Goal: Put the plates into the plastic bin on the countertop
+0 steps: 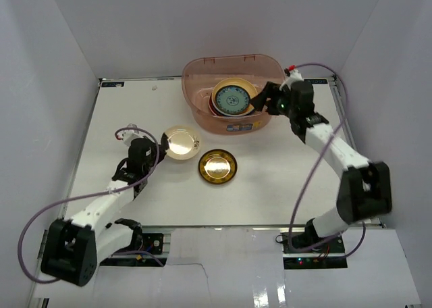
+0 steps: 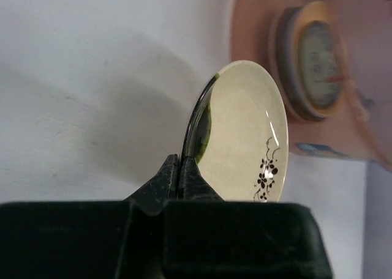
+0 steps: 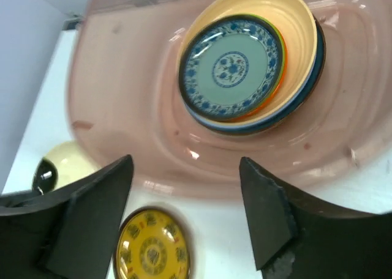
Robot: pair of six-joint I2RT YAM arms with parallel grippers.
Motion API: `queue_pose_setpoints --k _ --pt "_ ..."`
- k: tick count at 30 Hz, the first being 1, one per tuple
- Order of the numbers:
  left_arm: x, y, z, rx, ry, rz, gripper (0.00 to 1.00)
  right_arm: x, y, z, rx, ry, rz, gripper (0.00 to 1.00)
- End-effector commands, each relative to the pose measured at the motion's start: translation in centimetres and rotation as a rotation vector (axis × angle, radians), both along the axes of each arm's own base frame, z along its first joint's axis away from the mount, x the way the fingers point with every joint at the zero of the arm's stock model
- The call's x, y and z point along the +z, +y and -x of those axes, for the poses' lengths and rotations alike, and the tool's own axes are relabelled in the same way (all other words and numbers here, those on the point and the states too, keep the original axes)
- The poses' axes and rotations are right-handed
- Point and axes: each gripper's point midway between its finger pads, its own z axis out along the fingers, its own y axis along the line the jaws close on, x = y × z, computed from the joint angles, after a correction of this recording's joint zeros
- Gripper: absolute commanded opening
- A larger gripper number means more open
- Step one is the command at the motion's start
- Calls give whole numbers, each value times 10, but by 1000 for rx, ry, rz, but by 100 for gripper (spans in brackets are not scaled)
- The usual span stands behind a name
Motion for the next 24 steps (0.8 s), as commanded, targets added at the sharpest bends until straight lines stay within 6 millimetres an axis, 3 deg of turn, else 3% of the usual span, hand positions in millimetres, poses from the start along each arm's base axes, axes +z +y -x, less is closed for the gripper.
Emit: queue_pose_setpoints --k 1,2,3,4,5,6,7,8,9,10,11,12,13,14,15,16,17,18,19,21,22,23,24 --pt "67 -15 23 -116 -168 65 0 18 -7 60 25 -138 -85 73" --pt "80 -17 30 -139 -196 70 0 24 -13 81 17 -173 -102 70" --pt "100 -18 35 -151 -232 82 0 -23 -18 104 9 -86 -93 65" --pt "120 -20 39 -168 -279 98 0 -38 -21 116 4 -59 -93 62" --pt "141 -21 43 -180 -333 115 0 -39 -22 130 19 -66 -111 58" --pt "174 -23 43 -187 -396 135 0 -52 -19 143 37 -35 -121 53" --pt "188 -28 41 -211 -416 145 0 -79 -20 158 47 19 -113 53" --pt "189 -36 29 -231 -393 139 0 -87 -17 168 64 34 -118 54" --pt "215 -41 21 -247 -435 136 0 -94 -11 177 88 49 -122 57" --pt "219 -47 10 -259 -432 134 0 -110 -11 186 92 75 -119 60" --pt "221 -57 0 -285 -424 134 0 -119 -10 190 97 96 -118 65" --pt "200 -69 -26 -296 -357 117 0 -124 -6 194 111 110 -124 73" --pt "226 -78 -42 -307 -414 113 0 -130 -4 197 117 129 -128 75" --pt "226 -89 -55 -324 -408 107 0 -136 -1 196 124 142 -126 76" --pt "196 -103 -84 -333 -332 84 0 -140 5 199 141 155 -127 78" --pt "221 -113 -101 -346 -379 77 0 -142 7 198 145 161 -128 78" --pt "217 -126 -113 -372 -368 67 0 -147 12 198 151 169 -124 79" --pt "184 -140 -137 -384 -298 43 0 -150 14 198 153 178 -128 79" --pt "205 -149 -153 -395 -341 37 0 -153 16 199 158 189 -133 79" --pt "185 -164 -174 -413 -286 7 0 -159 25 200 172 204 -146 78" --pt "151 -173 -190 -427 -222 -22 0 -168 27 200 168 231 -139 78" --pt "162 -185 -198 -464 -241 -11 0 -168 33 201 180 239 -147 78" --pt "133 -194 -208 -485 -193 -18 0 -168 37 200 187 241 -156 78"
